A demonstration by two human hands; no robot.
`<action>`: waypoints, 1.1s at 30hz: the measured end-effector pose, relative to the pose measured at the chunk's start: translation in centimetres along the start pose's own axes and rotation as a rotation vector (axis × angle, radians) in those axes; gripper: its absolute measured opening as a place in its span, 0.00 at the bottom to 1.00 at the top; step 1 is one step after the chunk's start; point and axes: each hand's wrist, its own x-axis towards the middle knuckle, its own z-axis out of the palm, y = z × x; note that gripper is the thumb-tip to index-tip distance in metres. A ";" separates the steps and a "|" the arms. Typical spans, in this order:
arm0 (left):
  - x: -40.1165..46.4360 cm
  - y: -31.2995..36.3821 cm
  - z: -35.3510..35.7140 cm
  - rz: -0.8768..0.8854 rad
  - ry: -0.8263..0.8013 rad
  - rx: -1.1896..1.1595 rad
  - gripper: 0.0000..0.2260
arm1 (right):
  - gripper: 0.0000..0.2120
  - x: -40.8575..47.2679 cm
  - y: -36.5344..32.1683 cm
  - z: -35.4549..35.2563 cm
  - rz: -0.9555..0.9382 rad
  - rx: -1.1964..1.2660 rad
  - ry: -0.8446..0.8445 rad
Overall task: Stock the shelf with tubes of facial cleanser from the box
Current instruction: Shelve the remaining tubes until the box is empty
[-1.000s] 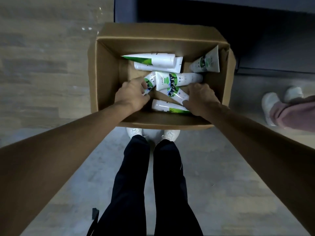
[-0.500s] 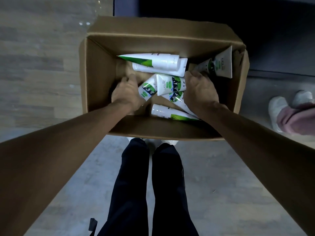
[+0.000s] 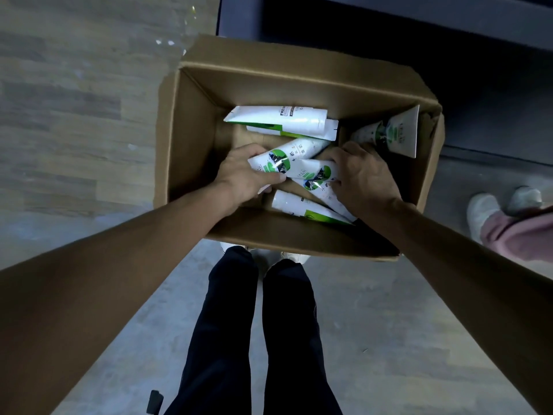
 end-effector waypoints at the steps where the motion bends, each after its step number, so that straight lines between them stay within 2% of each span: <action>1: -0.2 0.0 -0.2 -0.004 0.010 -0.036 0.17 | 0.16 -0.2 0.0 -0.2 0.007 0.026 0.011; 6: -1.2 1.3 -1.2 0.018 0.122 -0.150 0.19 | 0.16 -1.6 -0.4 -1.8 0.131 0.223 0.076; 9: -0.6 2.5 -0.9 0.063 0.181 -0.194 0.15 | 0.16 -2.1 -0.9 -2.6 0.204 0.341 0.153; 12: -0.6 3.1 0.4 0.158 0.193 -0.211 0.17 | 0.18 -2.5 -1.4 -2.8 0.248 0.440 0.206; 14: -0.9 3.1 1.8 0.187 0.170 -0.211 0.15 | 0.20 -2.9 -1.7 -2.7 0.265 0.513 0.246; 19: -1.0 3.5 4.4 0.053 0.210 -0.409 0.11 | 0.17 -4.1 -2.0 -2.2 0.295 0.614 0.354; 22: -0.6 3.9 4.1 0.088 0.204 -0.327 0.11 | 0.18 -4.7 -2.1 -2.2 0.299 0.601 0.365; 26: -3.0 5.0 2.1 0.322 0.202 -0.084 0.12 | 0.14 -6.0 -2.8 -3.8 0.318 0.632 0.371; 30: -6.8 6.9 -1.7 0.494 0.147 0.158 0.12 | 0.14 -7.7 -4.1 -8.3 0.320 0.721 0.360; 33: -10.3 9.2 -4.1 0.548 0.107 0.290 0.10 | 0.15 -8.8 -5.3 -12.6 0.345 0.774 0.358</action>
